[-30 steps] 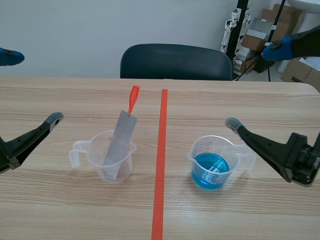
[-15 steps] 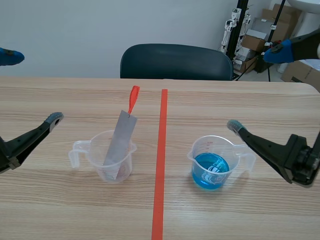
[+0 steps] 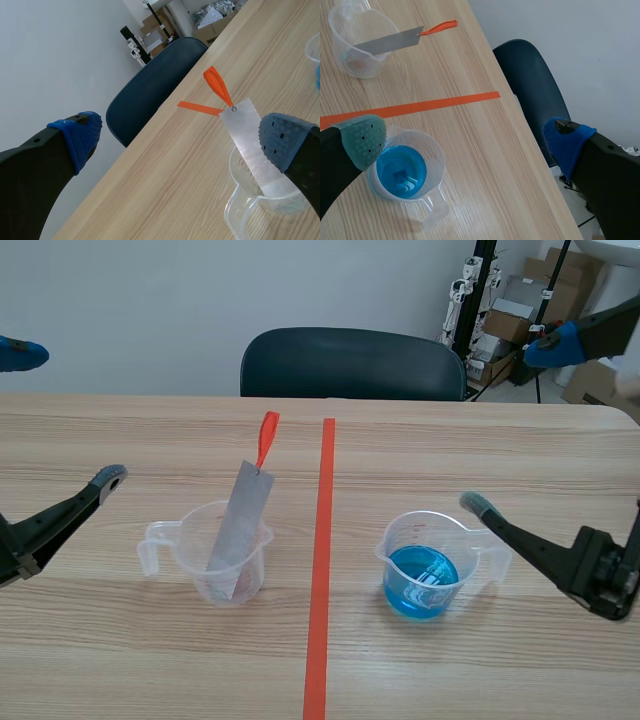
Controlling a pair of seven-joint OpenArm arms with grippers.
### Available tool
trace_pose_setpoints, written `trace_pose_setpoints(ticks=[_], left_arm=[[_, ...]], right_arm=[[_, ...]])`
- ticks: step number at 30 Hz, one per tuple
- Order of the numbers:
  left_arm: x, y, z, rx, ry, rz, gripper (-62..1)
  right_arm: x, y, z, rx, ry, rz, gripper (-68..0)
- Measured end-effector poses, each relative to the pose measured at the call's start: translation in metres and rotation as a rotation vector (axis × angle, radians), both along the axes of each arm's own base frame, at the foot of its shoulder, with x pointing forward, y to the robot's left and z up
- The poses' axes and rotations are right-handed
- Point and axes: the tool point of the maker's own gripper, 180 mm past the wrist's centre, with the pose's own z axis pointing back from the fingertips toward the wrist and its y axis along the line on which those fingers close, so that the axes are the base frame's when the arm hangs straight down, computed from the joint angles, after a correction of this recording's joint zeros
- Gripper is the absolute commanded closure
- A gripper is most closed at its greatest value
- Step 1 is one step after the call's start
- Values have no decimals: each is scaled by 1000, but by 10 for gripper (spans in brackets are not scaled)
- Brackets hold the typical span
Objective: Do the redox reaction experiment. return to the home posture
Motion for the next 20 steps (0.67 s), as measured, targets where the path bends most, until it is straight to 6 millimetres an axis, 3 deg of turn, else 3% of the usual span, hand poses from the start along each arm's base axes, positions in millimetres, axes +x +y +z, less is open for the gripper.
trace_pose_setpoints(ticks=[20], left_arm=[[0, 0, 0, 0, 0, 0, -623]], right_arm=[[-1, 0, -3, -55, -31, 21, -679]])
